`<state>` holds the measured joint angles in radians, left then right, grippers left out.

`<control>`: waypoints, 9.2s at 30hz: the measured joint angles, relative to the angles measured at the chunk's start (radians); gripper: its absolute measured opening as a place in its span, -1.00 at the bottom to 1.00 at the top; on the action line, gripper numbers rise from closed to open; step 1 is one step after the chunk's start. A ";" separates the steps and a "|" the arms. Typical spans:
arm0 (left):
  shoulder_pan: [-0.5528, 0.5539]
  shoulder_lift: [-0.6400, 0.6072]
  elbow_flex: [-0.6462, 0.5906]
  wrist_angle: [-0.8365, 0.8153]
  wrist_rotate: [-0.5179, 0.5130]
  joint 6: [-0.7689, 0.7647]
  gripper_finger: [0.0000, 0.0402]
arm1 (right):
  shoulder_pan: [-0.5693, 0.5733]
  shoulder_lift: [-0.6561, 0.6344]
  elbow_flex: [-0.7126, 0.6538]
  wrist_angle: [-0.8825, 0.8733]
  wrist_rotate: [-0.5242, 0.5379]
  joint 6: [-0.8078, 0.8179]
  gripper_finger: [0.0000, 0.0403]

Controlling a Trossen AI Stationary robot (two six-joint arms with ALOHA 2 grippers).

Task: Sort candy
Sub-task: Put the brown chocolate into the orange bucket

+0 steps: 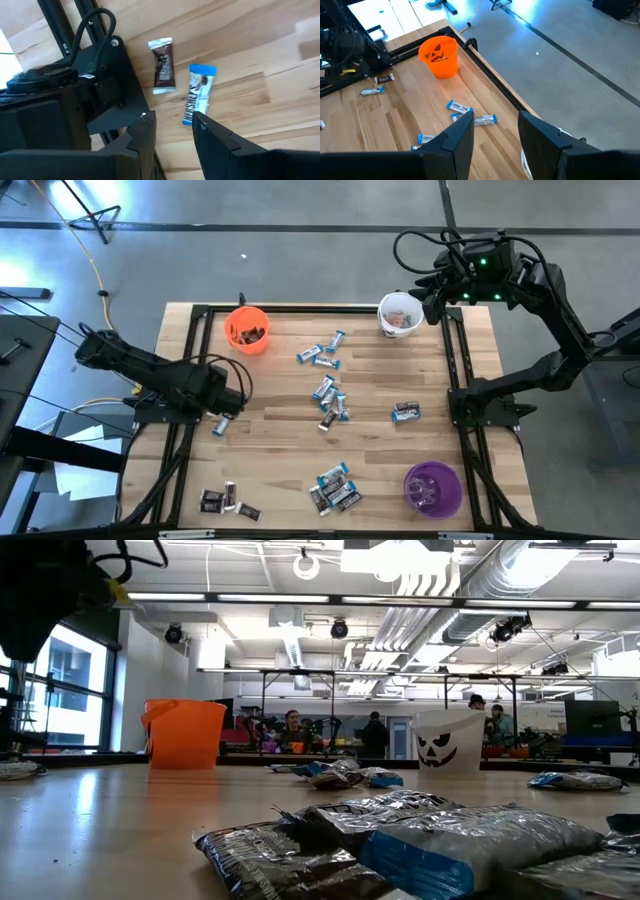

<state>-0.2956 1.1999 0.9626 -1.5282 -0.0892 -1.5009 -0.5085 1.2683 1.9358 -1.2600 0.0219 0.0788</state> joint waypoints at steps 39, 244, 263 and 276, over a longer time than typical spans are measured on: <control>0.294 0.066 -0.257 0.357 -0.055 0.154 -0.43 | 0.000 0.000 0.000 0.000 0.000 0.000 -0.26; 0.395 0.062 0.370 0.620 -0.390 0.780 -0.75 | 0.000 0.000 0.000 0.000 0.000 0.000 -0.26; 0.235 0.285 0.369 0.605 -0.101 0.770 -0.74 | 0.000 0.000 0.000 0.000 0.000 0.000 -0.26; 0.137 0.445 0.369 0.830 -0.095 0.729 -0.40 | 0.000 0.000 0.000 0.000 0.000 0.000 -0.26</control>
<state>-0.1586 1.6445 1.3312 -0.6978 -0.1844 -0.7719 -0.5084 1.2686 1.9358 -1.2602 0.0219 0.0788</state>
